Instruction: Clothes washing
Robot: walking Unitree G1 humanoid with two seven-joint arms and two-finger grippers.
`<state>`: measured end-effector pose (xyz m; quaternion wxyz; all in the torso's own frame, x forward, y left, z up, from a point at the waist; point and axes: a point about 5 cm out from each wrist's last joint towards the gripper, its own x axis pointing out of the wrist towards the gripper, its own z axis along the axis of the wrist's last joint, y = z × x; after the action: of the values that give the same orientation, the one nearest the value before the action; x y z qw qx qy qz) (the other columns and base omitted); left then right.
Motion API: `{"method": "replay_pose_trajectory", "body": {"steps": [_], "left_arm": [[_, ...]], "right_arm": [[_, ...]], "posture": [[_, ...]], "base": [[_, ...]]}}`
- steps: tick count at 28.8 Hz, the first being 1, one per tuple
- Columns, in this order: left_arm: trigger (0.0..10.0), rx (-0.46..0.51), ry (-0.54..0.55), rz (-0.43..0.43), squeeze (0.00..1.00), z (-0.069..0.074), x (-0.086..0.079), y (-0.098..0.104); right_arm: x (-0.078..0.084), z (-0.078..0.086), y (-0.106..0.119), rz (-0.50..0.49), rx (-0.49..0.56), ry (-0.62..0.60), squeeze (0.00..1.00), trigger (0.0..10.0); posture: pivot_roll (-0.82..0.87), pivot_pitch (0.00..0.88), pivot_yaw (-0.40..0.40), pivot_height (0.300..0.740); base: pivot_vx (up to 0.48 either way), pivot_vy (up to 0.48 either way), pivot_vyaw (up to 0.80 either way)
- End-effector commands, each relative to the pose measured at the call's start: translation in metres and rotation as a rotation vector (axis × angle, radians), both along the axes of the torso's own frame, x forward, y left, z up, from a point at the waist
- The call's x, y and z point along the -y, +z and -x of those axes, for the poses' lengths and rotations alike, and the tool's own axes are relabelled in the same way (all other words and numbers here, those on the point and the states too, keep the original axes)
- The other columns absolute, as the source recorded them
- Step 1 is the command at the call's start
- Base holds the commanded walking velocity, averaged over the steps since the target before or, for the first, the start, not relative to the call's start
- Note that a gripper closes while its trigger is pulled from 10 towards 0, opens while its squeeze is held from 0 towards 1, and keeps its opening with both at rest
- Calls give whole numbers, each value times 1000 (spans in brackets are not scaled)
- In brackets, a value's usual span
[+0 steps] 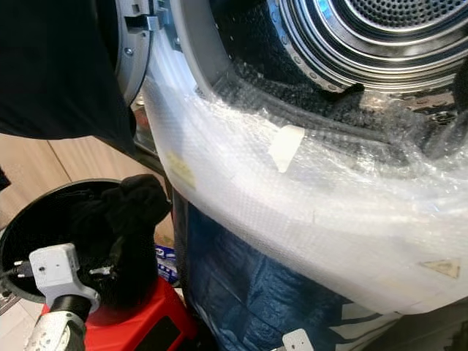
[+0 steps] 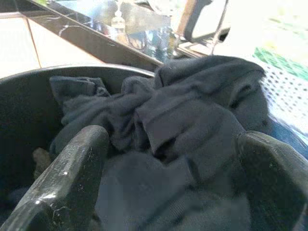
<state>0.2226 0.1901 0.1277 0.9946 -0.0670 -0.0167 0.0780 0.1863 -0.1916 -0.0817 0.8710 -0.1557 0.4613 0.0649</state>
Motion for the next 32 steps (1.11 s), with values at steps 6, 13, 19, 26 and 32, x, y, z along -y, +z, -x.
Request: {"method": "replay_pose_trajectory", "body": {"steps": [6,13,19,26,32], "left_arm": [[10000,-40,-44,80,1000,-1,6,-6],[10000,-49,-155,146,1000,-10,11,-7],[10000,-96,-179,185,1000,-10,13,-13],[10000,-128,-166,231,1000,-8,11,-19],[10000,-207,-55,289,1000,-10,0,-32]], "right_arm": [[1,2,-1,-6,-7,-15,0,10000],[-2,-1,0,1,1,10,0,10000],[-5,2,-1,0,-5,32,0,10000],[-6,5,-3,-4,-13,33,0,10000],[-8,3,-2,-29,0,21,0,10000]], "posture": [[146,101,-57,740],[138,78,-50,740],[138,72,-47,740],[139,62,-47,740],[136,59,-47,740]], "base": [[0,0,0],[0,0,0],[0,0,0],[0,0,0],[0,0,0]]}}
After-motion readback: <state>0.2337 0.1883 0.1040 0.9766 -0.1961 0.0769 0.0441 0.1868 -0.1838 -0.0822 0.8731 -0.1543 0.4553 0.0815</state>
